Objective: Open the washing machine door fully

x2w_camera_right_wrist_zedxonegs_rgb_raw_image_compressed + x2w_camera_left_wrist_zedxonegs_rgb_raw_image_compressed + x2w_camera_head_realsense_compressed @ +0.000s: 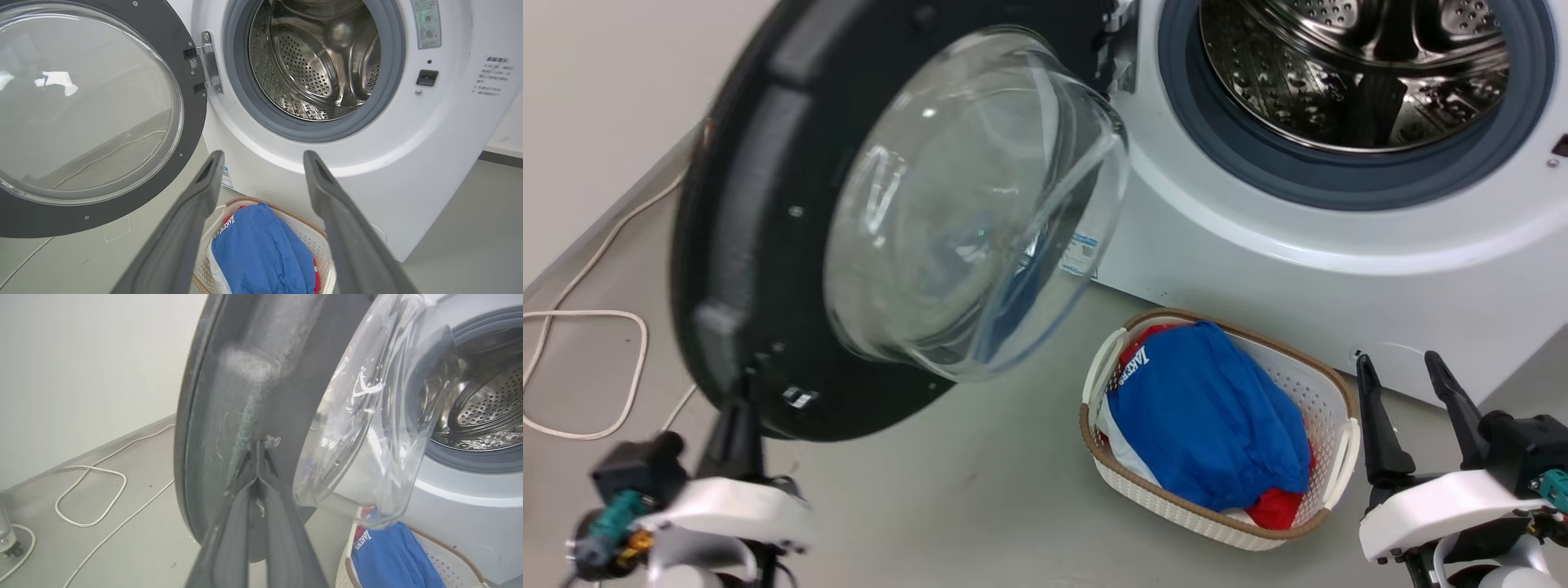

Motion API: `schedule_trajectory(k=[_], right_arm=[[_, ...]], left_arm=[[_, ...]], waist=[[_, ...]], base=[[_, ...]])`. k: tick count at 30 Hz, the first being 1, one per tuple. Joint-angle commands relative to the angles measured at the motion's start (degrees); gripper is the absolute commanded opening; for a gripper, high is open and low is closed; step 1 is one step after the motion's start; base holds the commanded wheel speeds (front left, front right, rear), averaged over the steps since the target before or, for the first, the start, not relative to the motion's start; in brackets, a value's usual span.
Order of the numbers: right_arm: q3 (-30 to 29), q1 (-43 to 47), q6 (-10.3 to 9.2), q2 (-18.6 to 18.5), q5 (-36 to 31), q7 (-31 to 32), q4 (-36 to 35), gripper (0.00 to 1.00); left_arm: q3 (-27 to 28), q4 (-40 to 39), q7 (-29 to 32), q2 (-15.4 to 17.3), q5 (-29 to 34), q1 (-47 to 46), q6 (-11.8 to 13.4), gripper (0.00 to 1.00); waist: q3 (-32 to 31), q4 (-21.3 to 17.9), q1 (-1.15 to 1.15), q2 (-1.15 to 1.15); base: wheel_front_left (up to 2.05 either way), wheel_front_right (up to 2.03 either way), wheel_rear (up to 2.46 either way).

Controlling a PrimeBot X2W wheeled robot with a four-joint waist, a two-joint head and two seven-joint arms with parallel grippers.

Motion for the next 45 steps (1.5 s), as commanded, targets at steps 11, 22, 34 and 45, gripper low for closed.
schedule_trajectory(k=[11, 22, 34, 45], right_arm=[[-0.3, -2.6, -0.01, 0.1, -0.8, 0.6, -1.3, 1.0], [-0.3, -4.1, -0.01, 0.1, -0.8, 0.3, -0.8, 1.0], [-0.5, -2.8, -0.01, 0.1, 0.1, -0.7, 0.7, 1.0], [0.3, 0.6, -0.02, 0.1, 2.3, -1.8, 3.7, 1.0]], left_arm=[[8.1, 14.4, -1.1, 6.6, -4.2, -9.4, -3.8, 0.0], [10.1, 30.5, -1.4, 11.9, -5.9, -19.5, -9.5, 0.0], [11.8, 39.9, -2.6, 13.4, -5.4, -22.6, -12.6, 0.0], [17.4, 24.1, -2.8, 4.2, 1.4, -7.5, -9.7, 0.0]], waist=[[3.6, -4.9, -0.01, 0.0], [5.8, -7.9, -0.01, 0.0], [3.5, -9.2, -0.01, 0.0], [-3.2, -9.8, -0.01, 0.0]], base=[[0.0, 0.0, 0.0], [0.0, 0.0, 0.0], [0.0, 0.0, 0.0], [0.0, 0.0, 0.0]])
